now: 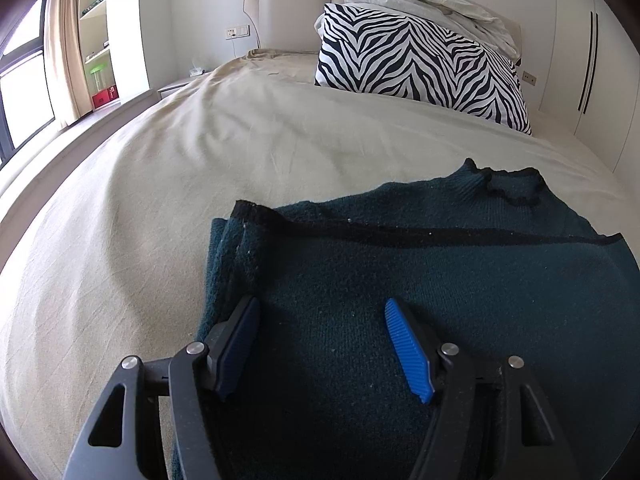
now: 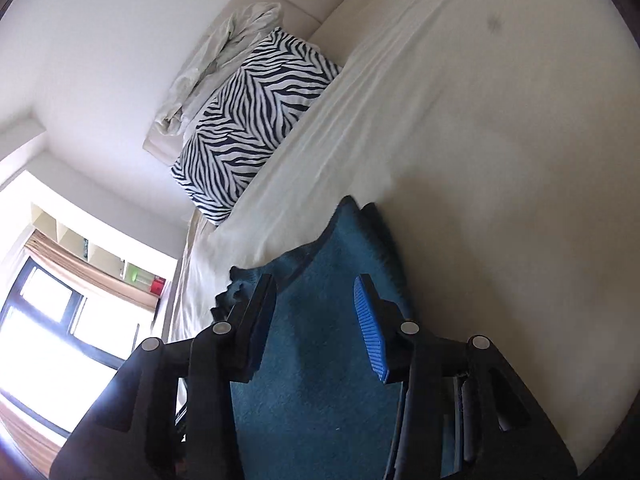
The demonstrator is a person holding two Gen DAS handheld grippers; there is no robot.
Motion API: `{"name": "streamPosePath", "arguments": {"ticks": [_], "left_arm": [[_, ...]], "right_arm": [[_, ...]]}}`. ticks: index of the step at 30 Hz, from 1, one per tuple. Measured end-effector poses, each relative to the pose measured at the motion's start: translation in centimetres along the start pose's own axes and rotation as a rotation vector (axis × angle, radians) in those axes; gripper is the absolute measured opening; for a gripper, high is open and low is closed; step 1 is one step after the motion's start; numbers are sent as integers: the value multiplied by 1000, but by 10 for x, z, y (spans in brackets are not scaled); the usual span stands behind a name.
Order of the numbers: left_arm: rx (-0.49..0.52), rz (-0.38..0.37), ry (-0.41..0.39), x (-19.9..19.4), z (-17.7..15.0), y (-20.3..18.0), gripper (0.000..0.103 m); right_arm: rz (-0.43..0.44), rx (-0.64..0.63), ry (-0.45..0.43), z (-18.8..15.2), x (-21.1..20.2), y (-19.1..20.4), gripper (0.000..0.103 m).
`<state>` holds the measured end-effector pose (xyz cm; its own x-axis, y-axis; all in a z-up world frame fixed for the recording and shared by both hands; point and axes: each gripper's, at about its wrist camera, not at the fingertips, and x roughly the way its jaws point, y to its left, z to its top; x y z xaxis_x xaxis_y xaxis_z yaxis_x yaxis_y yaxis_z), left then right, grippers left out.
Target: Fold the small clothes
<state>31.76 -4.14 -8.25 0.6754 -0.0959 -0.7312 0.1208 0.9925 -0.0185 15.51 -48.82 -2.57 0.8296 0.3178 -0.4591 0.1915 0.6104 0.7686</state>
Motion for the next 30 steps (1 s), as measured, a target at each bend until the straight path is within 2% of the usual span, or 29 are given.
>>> {"name": "streamPosePath", "arguments": {"ticks": [4,6,7,9,11,13,19,22,25,28,30], "left_arm": [[-4,-3,-2,-1,0,1,69],[-7,-6,-5,-1,0,1,69],[-9,-7,-7,-1,0,1,69],[-11,-10,-9,-1,0,2,69],[-14,-15,-11,0,0,4,69],[-16,-19,-14,0,0,4,69],[-20,-24,-18,0,-1,5,69],[-24,-27,-18,0,-1,6,69],[-39,-40,-13,-4,-1,8,69],[-61,-31,1,-26,-5,9,68],[-61,-17,-12,-53,-15,1,66]], "right_arm": [[143,-174,235,-69,41,79,41],[207,-205,346,-103,64,99,41],[218,-215,401,-120,74,104,41],[180,-236,486,-147,91,104,41],[145,-219,526,-160,100,90,38],[170,-184,500,-156,94,74,34],[149,-37,322,-112,46,10,32],[95,-22,206,-98,8,-18,32],[11,-5,105,-87,-29,-44,31],[-99,7,21,-80,-64,-52,35],[-59,49,-2,-78,-82,-55,38]]}}
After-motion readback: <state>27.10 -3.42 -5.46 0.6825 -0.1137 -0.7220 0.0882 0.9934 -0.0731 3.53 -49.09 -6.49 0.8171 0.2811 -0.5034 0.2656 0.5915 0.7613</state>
